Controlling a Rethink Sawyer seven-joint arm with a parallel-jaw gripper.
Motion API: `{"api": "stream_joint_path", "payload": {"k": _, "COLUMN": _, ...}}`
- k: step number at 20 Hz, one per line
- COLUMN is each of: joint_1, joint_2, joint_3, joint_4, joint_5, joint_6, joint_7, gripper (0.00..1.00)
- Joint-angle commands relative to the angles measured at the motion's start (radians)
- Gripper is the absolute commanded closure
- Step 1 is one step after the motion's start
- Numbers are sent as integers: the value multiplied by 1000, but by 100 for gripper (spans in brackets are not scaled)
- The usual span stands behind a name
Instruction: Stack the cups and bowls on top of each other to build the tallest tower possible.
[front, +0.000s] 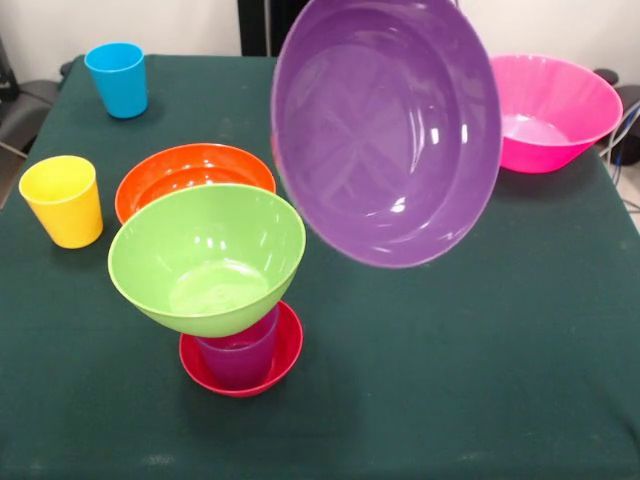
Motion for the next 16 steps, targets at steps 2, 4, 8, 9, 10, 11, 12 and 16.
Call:
{"api": "stream_joint_path", "payload": {"k": 2, "joint_1": -40, "joint_2": 106, "joint_3": 154, "joint_4": -135, "joint_5": -100, "joint_6": 150, "joint_7": -323, "gripper": 100}}
{"api": "stream_joint_path", "payload": {"k": 4, "joint_1": -40, "joint_2": 101, "joint_3": 156, "joint_4": -123, "joint_5": -101, "joint_6": 141, "joint_7": -327, "gripper": 100}}
{"api": "stream_joint_path", "payload": {"k": 8, "joint_1": -48, "joint_2": 106, "joint_3": 166, "joint_4": -136, "joint_5": -104, "joint_6": 151, "joint_7": -337, "gripper": 100}}
{"api": "stream_joint_path", "payload": {"k": 9, "joint_1": -50, "joint_2": 111, "joint_3": 168, "joint_4": -146, "joint_5": -106, "joint_6": 157, "joint_7": -339, "gripper": 100}}
{"api": "stream_joint_path", "payload": {"k": 10, "joint_1": -51, "joint_2": 112, "joint_3": 170, "joint_4": -148, "joint_5": -108, "joint_6": 159, "joint_7": -339, "gripper": 100}}
{"api": "stream_joint_path", "payload": {"k": 11, "joint_1": -53, "joint_2": 115, "joint_3": 172, "joint_4": -152, "joint_5": -108, "joint_6": 161, "joint_7": -341, "gripper": 100}}
{"api": "stream_joint_path", "payload": {"k": 12, "joint_1": -55, "joint_2": 117, "joint_3": 174, "joint_4": -157, "joint_5": -108, "joint_6": 162, "joint_7": -343, "gripper": 100}}
{"api": "stream_joint_path", "payload": {"k": 16, "joint_1": -64, "joint_2": 124, "joint_3": 182, "joint_4": -164, "joint_5": -106, "joint_6": 164, "joint_7": -359, "gripper": 100}}
